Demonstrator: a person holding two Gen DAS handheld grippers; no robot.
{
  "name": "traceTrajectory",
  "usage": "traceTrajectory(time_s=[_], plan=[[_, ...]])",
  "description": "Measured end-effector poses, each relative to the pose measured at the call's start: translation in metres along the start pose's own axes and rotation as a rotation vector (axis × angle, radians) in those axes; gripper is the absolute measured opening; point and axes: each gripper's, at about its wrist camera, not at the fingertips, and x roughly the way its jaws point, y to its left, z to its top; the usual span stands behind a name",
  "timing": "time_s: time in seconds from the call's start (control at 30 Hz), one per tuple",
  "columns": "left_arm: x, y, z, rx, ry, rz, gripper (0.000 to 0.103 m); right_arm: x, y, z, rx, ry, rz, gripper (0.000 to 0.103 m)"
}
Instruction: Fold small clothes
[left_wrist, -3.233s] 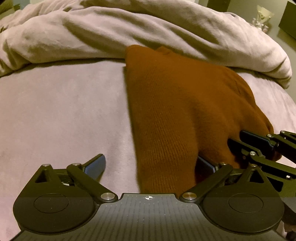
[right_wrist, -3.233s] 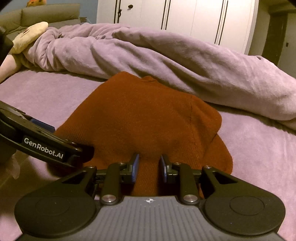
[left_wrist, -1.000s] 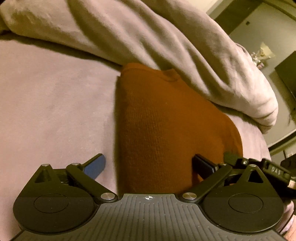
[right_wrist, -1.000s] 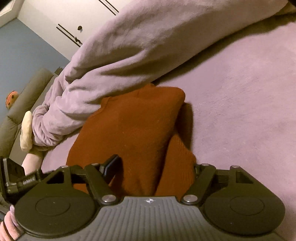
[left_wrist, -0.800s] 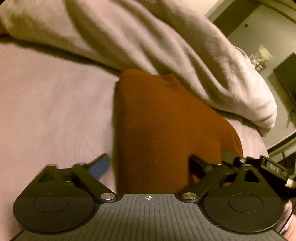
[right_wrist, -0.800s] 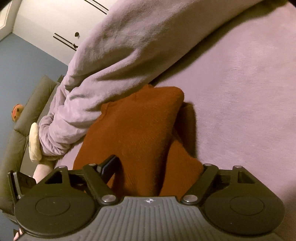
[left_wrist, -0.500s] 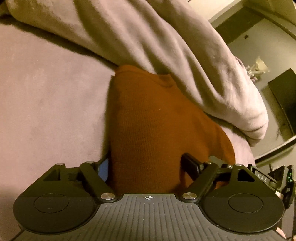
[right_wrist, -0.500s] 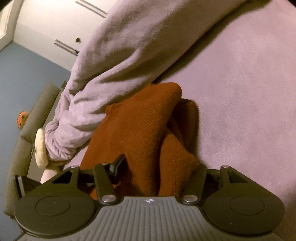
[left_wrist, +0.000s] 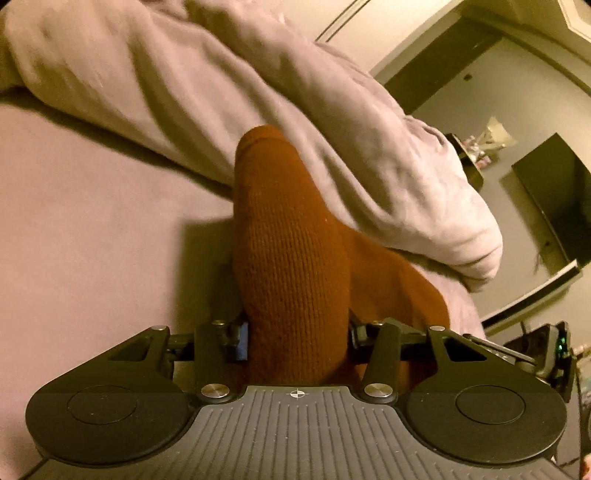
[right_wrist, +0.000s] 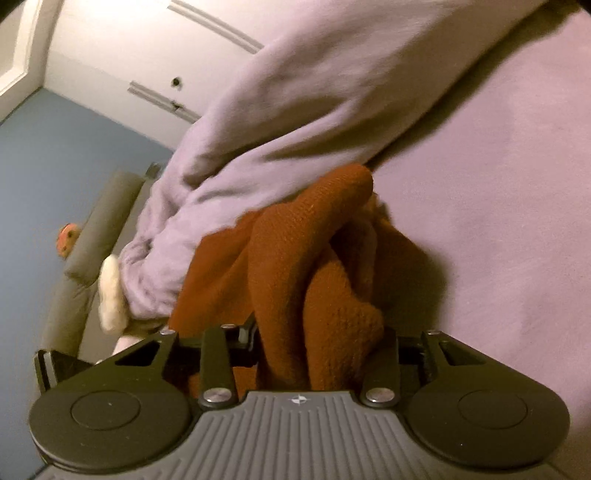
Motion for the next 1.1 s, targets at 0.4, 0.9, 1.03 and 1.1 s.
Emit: traceTrajectory(time_s=[0.4, 0.9, 1.03, 1.1], plan=[[-0.094, 0.076, -0.057, -0.034, -0.069, 0.307, 0.085, 0.037, 0.05, -0.075, -0.11, 0.067, -0.193, 0.075], [-0.1, 0.036, -0.126, 0.13, -0.107, 0.475, 0.093, -0.015, 0.146, -0.193, -0.766, -0.156, -0.412, 0.01], [-0.095, 0.041, -0.129, 0.111, -0.077, 0.478, 0.095, 0.001, 0.129, -0.201, -0.885, -0.107, -0.562, 0.007], [-0.086, 0.048, -0.128, 0.099, -0.045, 0.493, 0.098, -0.003, 0.124, -0.201, -0.893, -0.108, -0.568, 0.007]])
